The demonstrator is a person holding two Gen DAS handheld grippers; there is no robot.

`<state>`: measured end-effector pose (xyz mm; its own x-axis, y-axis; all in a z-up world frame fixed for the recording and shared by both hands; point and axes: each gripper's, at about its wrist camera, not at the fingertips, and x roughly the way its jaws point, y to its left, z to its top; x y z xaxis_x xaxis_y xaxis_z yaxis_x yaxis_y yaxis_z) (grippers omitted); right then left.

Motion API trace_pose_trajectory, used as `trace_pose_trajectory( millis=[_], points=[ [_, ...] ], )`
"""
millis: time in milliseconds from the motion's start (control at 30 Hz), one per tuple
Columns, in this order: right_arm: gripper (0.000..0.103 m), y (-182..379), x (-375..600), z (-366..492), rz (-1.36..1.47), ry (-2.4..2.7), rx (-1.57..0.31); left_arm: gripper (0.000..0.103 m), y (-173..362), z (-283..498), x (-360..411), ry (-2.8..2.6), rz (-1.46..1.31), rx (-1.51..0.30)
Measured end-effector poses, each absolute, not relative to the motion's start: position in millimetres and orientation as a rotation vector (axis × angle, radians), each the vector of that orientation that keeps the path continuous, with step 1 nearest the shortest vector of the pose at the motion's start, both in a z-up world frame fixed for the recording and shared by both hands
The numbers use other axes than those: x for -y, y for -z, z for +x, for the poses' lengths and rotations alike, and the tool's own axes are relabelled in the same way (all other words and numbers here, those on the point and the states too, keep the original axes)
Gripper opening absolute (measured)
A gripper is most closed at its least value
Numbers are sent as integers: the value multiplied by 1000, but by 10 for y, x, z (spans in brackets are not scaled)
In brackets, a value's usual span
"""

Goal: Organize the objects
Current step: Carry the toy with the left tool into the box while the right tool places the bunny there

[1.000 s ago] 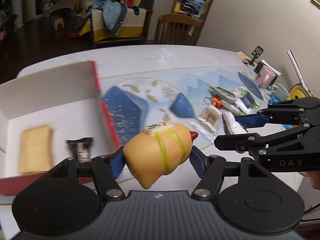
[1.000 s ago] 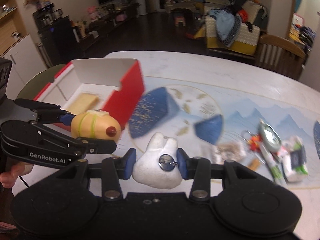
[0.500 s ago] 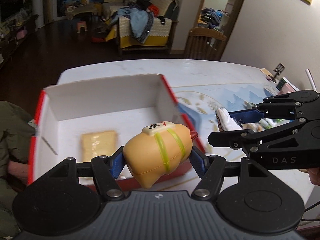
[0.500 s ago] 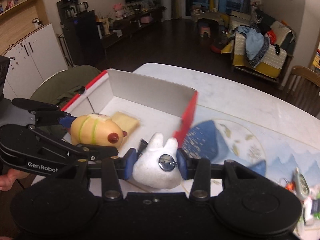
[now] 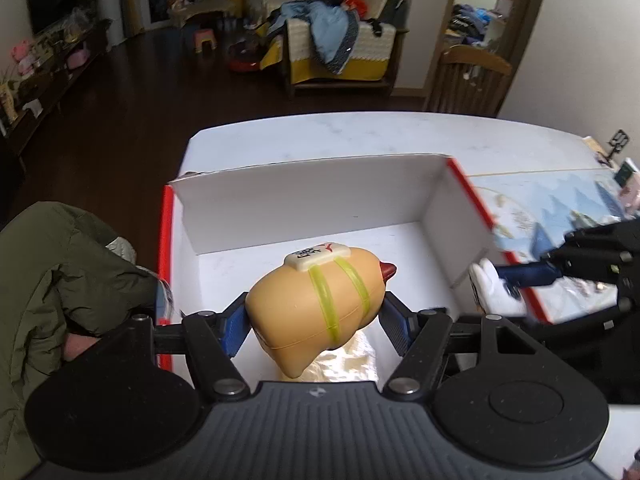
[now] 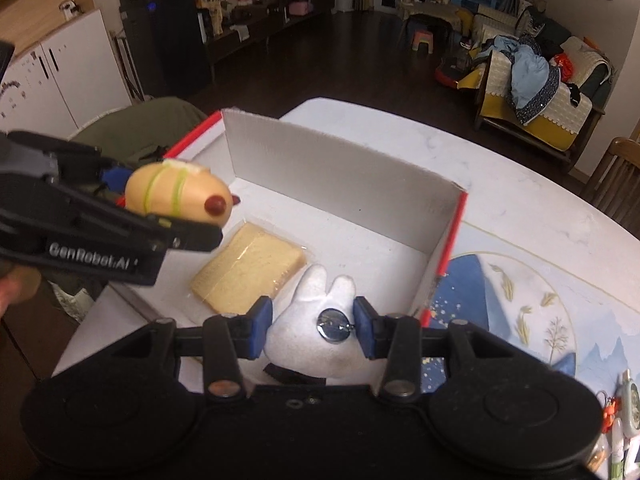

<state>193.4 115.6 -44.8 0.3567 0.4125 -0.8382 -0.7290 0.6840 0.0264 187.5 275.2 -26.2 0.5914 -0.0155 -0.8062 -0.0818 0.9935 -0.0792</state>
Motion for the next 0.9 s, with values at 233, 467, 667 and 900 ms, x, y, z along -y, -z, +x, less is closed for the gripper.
trace_pose_trajectory(
  millis=[233,467,667,900],
  points=[
    [44,717,-1420,1995,-442,-753,-989,67,551,2215,-2903,-74,-121,-1013],
    [44,973,-1558,2053,-497,-732,-1030,67,790,2425,-2894,-96,-70,-1071],
    [44,1115,-1595,2084,-510,-723,-1062,68,928,2533,-2851,-80,-55,-1110],
    [48,1153,-1595,2109,-491,-717,-1083,69,1011,2601,-2819,-70,-47,-1143]
  ],
)
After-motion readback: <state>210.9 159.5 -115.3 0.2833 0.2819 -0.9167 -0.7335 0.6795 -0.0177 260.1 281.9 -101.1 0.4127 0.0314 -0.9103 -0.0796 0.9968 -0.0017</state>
